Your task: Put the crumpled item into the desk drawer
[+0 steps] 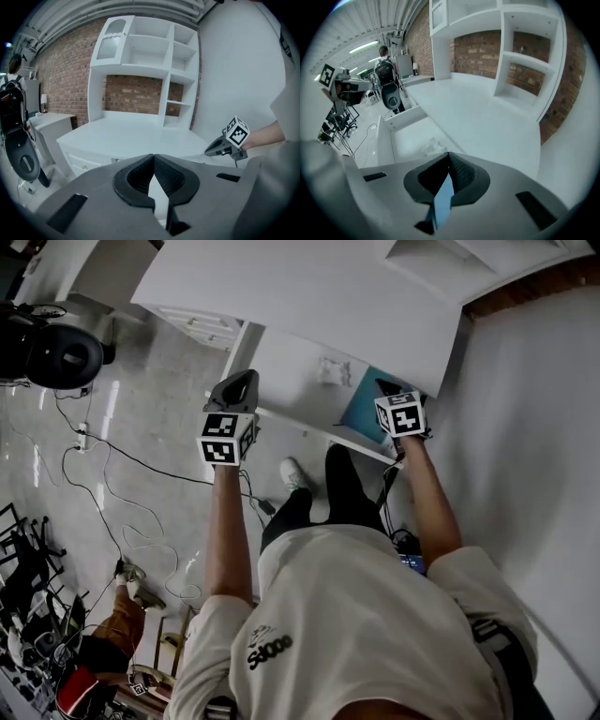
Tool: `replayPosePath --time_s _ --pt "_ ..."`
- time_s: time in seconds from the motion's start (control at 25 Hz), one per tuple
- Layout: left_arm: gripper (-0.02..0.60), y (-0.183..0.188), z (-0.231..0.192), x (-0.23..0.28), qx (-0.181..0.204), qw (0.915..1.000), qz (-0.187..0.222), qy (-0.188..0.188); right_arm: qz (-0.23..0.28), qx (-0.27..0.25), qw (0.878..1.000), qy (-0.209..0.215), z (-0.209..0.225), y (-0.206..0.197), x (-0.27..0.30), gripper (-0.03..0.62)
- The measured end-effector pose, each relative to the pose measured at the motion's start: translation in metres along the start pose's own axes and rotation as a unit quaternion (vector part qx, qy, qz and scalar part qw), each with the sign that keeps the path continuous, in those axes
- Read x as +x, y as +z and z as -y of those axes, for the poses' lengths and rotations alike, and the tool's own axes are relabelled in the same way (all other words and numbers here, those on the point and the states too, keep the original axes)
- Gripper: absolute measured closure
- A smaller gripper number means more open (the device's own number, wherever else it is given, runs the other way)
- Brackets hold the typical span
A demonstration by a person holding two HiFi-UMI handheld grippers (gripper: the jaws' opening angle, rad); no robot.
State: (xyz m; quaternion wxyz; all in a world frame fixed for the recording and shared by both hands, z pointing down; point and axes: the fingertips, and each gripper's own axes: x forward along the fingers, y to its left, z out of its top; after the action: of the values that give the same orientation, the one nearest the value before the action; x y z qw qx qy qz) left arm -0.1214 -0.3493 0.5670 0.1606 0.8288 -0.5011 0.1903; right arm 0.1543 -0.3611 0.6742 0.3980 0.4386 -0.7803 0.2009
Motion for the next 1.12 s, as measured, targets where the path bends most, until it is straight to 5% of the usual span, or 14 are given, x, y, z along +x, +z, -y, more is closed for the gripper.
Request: replayPosePath --time_s 0.4,0.84,1.12 --pt "0.563 0.052 0.01 -0.041 0.076 0.9953 0.054 -0.028 0.139 -0.018 0.984 -0.11 0.01 0.076 -0.128 0.588" --pt "0.563 0.12 0.047 -0.099 0.157 0.9785 0.129 -0.037 0.262 -0.033 0.953 -0.149 -0.018 0.109 -0.271 0.588" --pt "0.563 0.168 0.073 -0.146 0.176 0.9663 0.184 -0.038 0.311 -0.065 0.934 -0.165 -0.042 0.13 -0.338 0.588"
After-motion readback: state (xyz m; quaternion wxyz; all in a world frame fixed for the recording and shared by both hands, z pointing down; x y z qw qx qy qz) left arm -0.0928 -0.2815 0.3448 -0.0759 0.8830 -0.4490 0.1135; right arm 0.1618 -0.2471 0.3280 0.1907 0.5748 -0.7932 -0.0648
